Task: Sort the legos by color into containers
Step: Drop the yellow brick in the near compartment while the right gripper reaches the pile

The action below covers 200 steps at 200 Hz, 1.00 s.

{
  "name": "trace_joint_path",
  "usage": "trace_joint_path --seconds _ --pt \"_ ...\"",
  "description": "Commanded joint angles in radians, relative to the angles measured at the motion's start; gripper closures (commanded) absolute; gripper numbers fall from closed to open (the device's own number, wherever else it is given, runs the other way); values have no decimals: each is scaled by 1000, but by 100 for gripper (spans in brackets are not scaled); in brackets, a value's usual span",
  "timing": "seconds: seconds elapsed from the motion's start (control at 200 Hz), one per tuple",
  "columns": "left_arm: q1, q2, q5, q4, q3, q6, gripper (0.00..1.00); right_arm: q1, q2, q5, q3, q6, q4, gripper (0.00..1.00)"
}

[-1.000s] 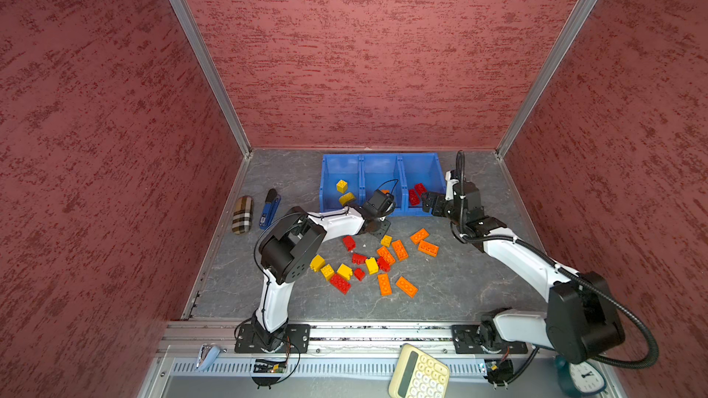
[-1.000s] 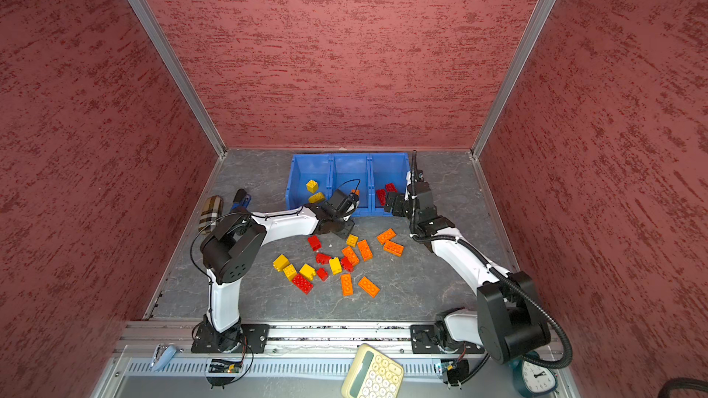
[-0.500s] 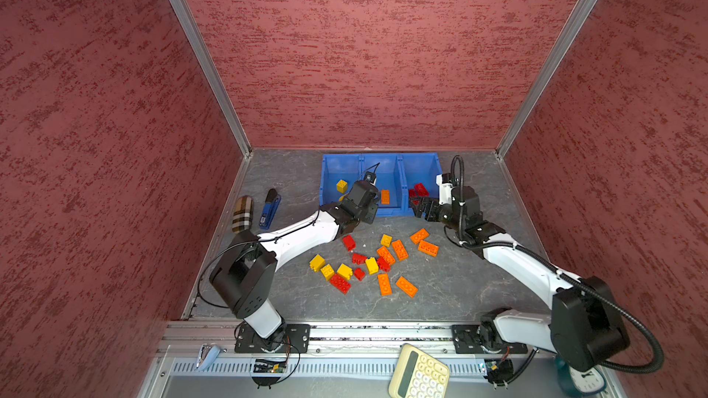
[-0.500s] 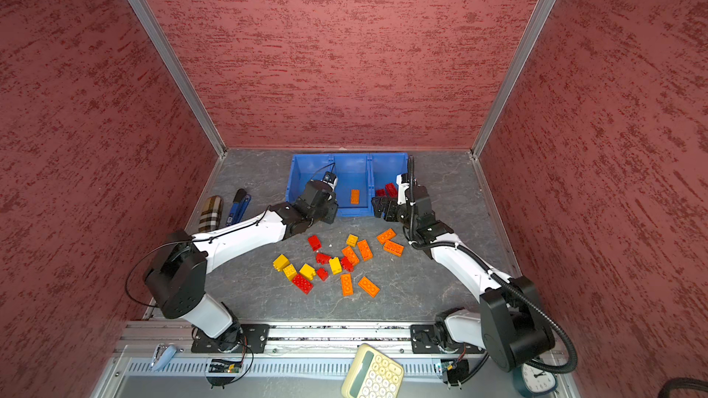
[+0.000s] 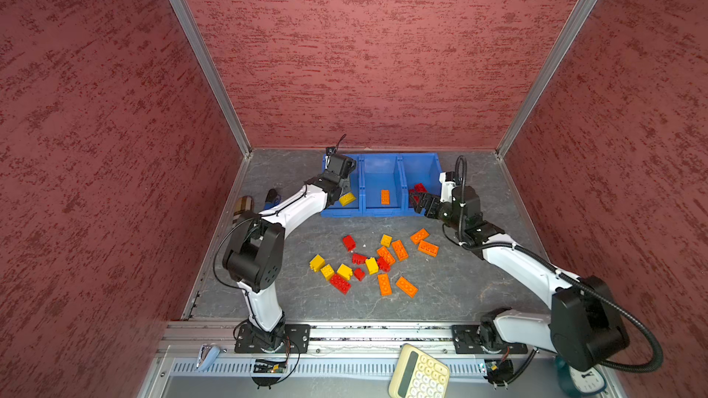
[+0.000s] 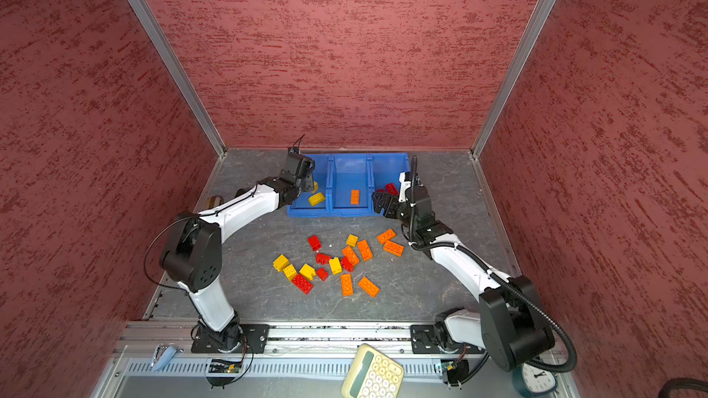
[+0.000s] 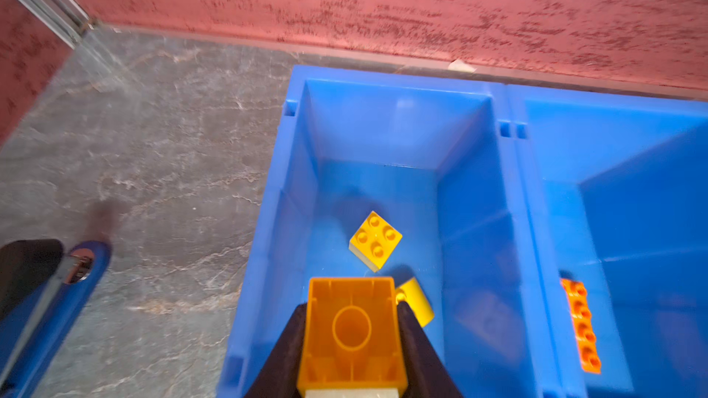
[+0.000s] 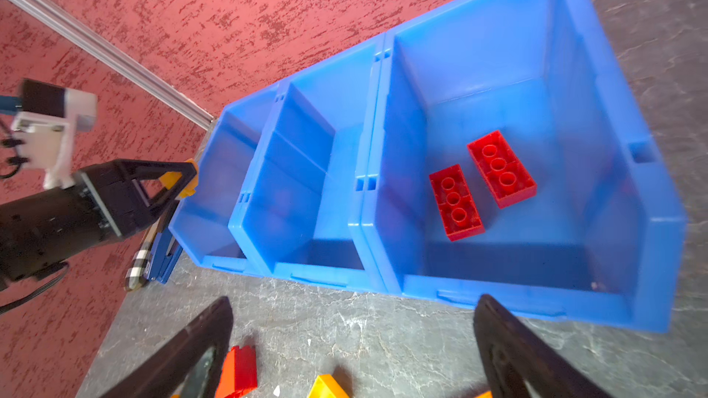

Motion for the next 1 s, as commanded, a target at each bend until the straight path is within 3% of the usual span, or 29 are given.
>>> trace_joint_path --seconds 0.0,0.286,0.581,0.681,0.776,0.997 --pt "13 65 33 -77 73 -42 68 7 -42 47 -26 20 40 1" --pt "6 119 25 -107 130 -76 46 7 -92 115 -91 71 -12 1" --pt "-29 45 27 -61 85 -64 16 27 -109 42 -105 72 -167 1" --pt "-40 4 53 -18 48 -63 7 74 -105 53 -99 77 -222 1" --pt "-57 -50 48 55 -12 -52 0 162 -87 152 -52 79 -325 1" --pt "-76 -155 52 154 -125 -31 1 329 34 245 38 -2 -471 1"
